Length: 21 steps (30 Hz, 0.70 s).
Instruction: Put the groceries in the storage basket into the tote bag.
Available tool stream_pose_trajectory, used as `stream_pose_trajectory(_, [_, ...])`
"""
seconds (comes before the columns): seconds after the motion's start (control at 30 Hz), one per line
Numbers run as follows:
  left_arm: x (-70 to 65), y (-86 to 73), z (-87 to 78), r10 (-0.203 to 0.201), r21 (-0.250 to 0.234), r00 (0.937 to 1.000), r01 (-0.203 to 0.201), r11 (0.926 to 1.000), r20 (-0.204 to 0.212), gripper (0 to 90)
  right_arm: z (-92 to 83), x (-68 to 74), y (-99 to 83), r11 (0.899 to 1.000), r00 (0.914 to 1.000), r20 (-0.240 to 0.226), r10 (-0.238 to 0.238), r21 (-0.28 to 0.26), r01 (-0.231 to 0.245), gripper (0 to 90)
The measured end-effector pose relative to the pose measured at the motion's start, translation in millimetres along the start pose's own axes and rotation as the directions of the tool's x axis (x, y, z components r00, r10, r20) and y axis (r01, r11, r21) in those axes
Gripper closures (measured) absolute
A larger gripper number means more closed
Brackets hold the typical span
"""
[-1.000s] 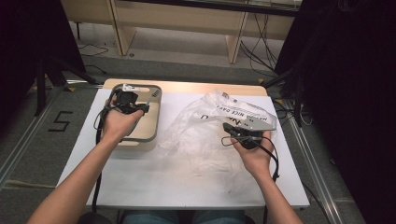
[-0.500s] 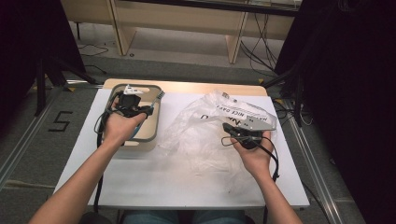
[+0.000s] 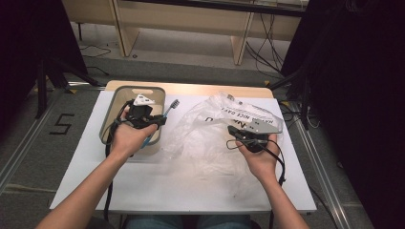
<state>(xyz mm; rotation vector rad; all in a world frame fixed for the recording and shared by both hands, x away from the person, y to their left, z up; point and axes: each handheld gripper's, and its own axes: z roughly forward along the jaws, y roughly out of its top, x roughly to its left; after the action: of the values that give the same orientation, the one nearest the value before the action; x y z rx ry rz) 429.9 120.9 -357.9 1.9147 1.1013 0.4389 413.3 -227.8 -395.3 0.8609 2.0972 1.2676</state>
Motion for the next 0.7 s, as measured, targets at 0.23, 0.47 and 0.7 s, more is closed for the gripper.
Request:
stream_pose_trajectory(0.23, [-11.8,-2.7,-2.3,0.016,-0.003,0.9993,-0.016,0.9999,0.034,79.8,-0.1,-0.3,0.0,1.000,1.0000,0.001,-0.001,-0.002,0.001,90.0])
stream_pose_trajectory(0.47, [-23.7,-5.5,-3.3,0.041,0.002,0.9973,-0.041,0.9992,0.062,79.8,-0.1,0.5,0.3,1.000,1.0000,0.002,0.000,-0.001,0.000,90.0])
stream_pose_trajectory(0.7, [-36.5,-8.2,-3.5,0.068,0.011,0.9932,-0.070,0.9975,0.094,79.8,0.0,0.3,0.1,1.000,1.0000,-0.002,0.002,-0.003,-0.002,90.0])
